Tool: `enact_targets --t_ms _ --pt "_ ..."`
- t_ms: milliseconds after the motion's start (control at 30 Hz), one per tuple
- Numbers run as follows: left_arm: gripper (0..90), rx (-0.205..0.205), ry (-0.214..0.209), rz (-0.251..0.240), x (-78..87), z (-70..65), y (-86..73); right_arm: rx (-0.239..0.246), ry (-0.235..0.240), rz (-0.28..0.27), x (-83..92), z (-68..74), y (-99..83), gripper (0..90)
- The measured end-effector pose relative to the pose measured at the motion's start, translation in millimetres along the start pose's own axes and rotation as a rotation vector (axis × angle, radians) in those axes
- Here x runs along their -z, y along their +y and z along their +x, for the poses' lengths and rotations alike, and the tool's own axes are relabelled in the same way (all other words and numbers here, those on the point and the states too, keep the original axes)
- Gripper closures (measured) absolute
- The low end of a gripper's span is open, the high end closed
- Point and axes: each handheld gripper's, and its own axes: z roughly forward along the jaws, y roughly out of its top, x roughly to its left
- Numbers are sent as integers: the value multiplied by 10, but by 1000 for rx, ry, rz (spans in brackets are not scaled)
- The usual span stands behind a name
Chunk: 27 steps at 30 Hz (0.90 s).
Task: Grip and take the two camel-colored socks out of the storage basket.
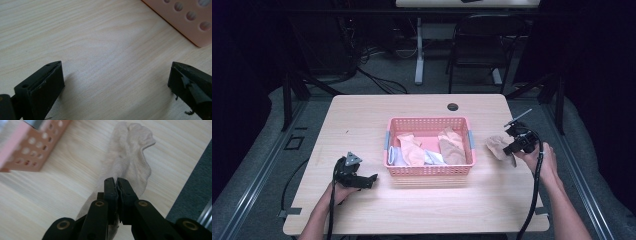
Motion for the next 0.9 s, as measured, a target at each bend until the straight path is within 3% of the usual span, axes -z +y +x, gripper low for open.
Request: enact_targets --t_ms 100,133,167,233,267,367,400,500,633,733,900 --pt "2 0 0 0 0 0 0 -1 16 43 -123 -24 -16 863" --pt "2 0 0 0 0 0 0 -27 29 25 -181 -19 -34 860" --pt "2 0 0 0 0 0 0 -8 21 57 -200 -31 -30 830" --pt "2 0 0 0 0 0 0 -33 58 51 -256 -48 -43 658" --pt "2 0 0 0 0 0 0 -24 64 73 -241 -64 -36 622" --pt "2 0 0 0 0 0 0 -26 74 16 -136 -69 -52 355" --pt "2 0 0 0 0 0 0 -26 74 16 -136 -69 -52 355" --pt "2 0 0 1 1 0 0 -22 87 -44 -1 -39 -36 171" --pt "3 -1 1 0 1 -2 0 1 101 -108 181 81 41 11" --pt "3 1 5 -5 -3 -5 -2 33 103 -156 266 207 117 0" --pt "3 0 2 -1 0 -2 0 100 125 -178 373 418 273 0"
